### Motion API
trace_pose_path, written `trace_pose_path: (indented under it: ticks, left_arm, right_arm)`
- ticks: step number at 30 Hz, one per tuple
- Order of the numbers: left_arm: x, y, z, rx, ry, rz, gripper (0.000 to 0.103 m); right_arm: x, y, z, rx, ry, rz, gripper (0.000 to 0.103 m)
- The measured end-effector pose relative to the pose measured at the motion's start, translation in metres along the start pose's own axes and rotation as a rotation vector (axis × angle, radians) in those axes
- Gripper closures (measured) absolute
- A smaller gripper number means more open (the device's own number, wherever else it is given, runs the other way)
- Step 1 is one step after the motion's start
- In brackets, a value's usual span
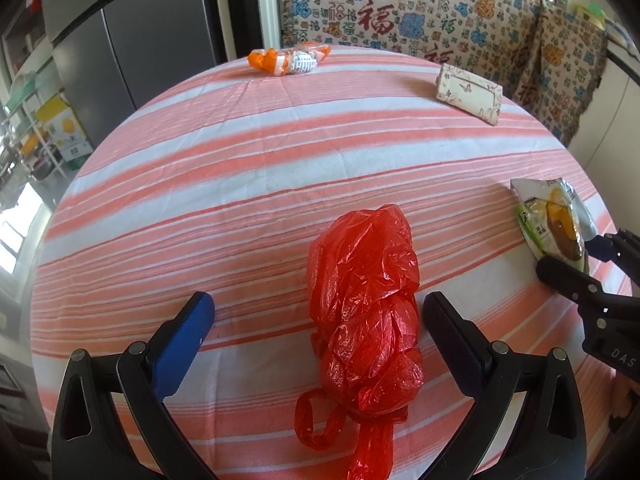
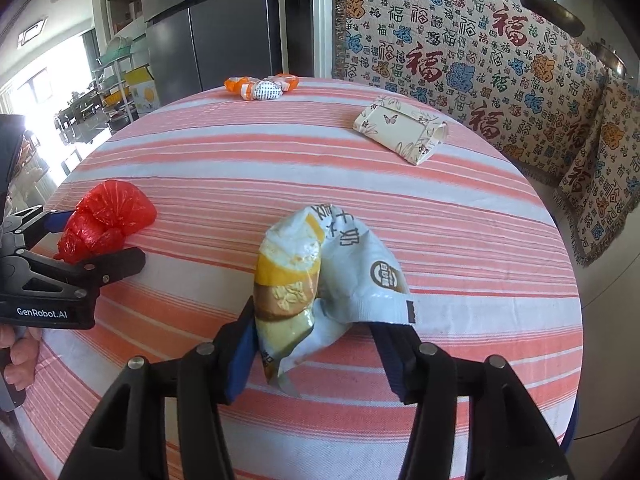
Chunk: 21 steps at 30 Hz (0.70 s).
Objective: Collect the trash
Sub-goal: 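Grasp the gold and white snack bag with the right tool while the left holds the red bag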
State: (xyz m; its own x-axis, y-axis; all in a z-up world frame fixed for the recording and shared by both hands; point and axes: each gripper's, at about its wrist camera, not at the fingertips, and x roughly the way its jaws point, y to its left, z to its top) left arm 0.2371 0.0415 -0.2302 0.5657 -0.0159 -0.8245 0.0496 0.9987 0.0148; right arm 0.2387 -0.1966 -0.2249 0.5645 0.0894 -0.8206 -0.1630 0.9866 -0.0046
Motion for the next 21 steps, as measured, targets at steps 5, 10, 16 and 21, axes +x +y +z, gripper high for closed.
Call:
trace_pose_path:
  ticks: [5,10,16,21]
  left_arm:
    - [-0.013,0.010,0.005,0.019,0.043,-0.071,0.001]
    - [-0.030,0.004,0.008,0.079,0.027,-0.180,0.001]
    - [-0.026,-0.016,0.006,0.158,0.020,-0.112,0.004]
    - [-0.024,0.000,0.010,0.074,0.020,-0.163,0.072]
  right_arm:
    - [-0.004,-0.004,-0.003,0.015,0.014,0.025,0.038]
    - [-0.019,-0.021,-0.007,0.100,0.062,0.100,0.037]
    - [-0.019,-0.020,0.020,0.162,0.107,0.105,0.037]
    - [0.003,-0.007,0.042,0.134,0.155,0.022,0.039]
